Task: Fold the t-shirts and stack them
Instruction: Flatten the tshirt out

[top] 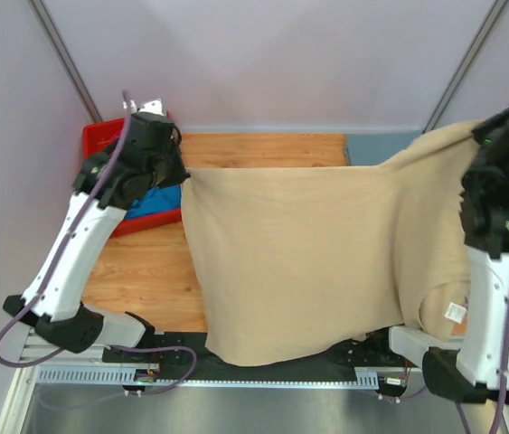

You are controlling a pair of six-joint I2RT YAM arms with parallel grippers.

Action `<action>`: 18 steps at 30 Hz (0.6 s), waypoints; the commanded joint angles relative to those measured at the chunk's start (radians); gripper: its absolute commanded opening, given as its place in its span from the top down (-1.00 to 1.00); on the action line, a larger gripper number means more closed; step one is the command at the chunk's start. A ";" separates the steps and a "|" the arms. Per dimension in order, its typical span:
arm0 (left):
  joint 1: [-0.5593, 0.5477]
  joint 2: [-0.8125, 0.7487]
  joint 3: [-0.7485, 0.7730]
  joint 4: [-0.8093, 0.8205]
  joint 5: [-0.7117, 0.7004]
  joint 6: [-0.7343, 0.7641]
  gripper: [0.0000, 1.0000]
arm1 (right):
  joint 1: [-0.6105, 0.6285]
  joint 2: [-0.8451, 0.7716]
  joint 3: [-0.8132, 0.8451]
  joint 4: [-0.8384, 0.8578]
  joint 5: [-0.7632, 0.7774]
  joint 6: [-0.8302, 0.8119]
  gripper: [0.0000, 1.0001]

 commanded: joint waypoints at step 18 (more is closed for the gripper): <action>0.196 0.495 -0.185 0.591 0.110 0.225 1.00 | -0.046 0.413 -0.511 0.440 -0.561 -0.097 0.99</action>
